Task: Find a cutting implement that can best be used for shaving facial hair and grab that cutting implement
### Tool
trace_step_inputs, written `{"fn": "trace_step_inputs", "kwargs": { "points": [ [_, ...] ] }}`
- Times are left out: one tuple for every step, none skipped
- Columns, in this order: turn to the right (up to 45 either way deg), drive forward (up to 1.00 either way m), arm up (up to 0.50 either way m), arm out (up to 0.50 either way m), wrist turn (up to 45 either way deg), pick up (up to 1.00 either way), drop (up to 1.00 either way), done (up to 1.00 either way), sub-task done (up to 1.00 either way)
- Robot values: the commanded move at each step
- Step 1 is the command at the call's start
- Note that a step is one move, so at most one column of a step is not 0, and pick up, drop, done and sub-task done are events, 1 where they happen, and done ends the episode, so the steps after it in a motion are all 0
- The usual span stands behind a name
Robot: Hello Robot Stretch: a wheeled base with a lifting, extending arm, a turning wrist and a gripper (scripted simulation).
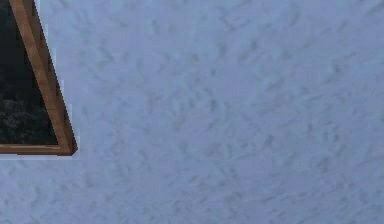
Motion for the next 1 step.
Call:
{"fn": "trace_step_inputs", "kwargs": {
  "points": [
    [0.0,0.00,0.00,0.00,45.0,0.00,0.00,0.00,0.00]
  ]
}}
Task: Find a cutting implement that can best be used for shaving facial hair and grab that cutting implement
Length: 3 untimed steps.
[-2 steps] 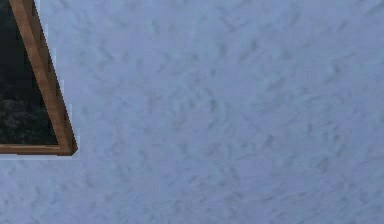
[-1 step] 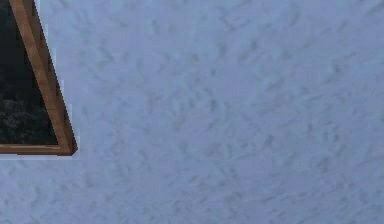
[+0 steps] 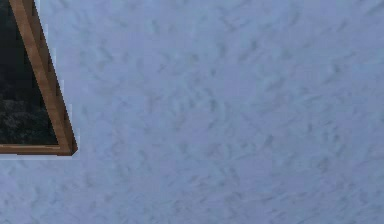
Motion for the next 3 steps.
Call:
{"fn": "trace_step_inputs", "kwargs": {
  "points": [
    [0.0,0.00,0.00,0.00,33.0,0.00,0.00,0.00,0.00],
    [0.0,0.00,-0.14,0.00,0.0,0.00,0.00,0.00,0.00],
    [0.0,0.00,0.00,0.00,0.0,1.00,0.00,0.00,0.00]
  ]
}}
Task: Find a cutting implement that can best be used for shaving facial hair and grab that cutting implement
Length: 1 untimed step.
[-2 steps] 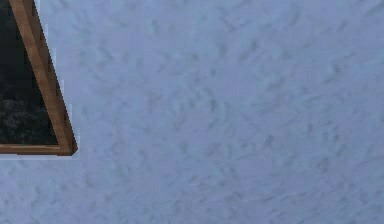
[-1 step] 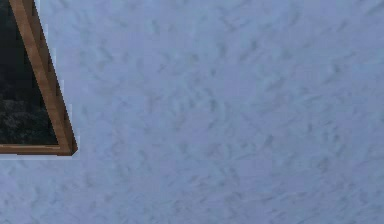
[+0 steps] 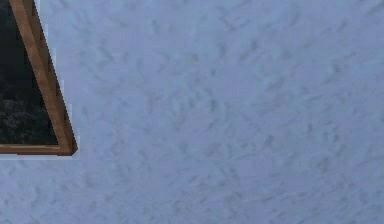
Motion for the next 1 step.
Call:
{"fn": "trace_step_inputs", "kwargs": {
  "points": [
    [0.0,0.00,0.10,0.00,0.0,0.00,0.00,0.00,0.00]
  ]
}}
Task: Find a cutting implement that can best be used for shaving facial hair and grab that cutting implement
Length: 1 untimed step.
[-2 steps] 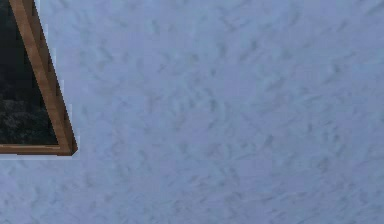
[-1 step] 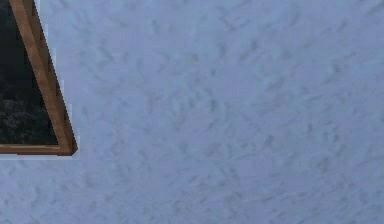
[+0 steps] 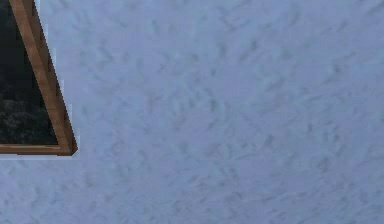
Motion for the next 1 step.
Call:
{"fn": "trace_step_inputs", "kwargs": {
  "points": [
    [0.0,0.00,0.00,0.00,0.0,0.00,0.00,1.00,0.00]
  ]
}}
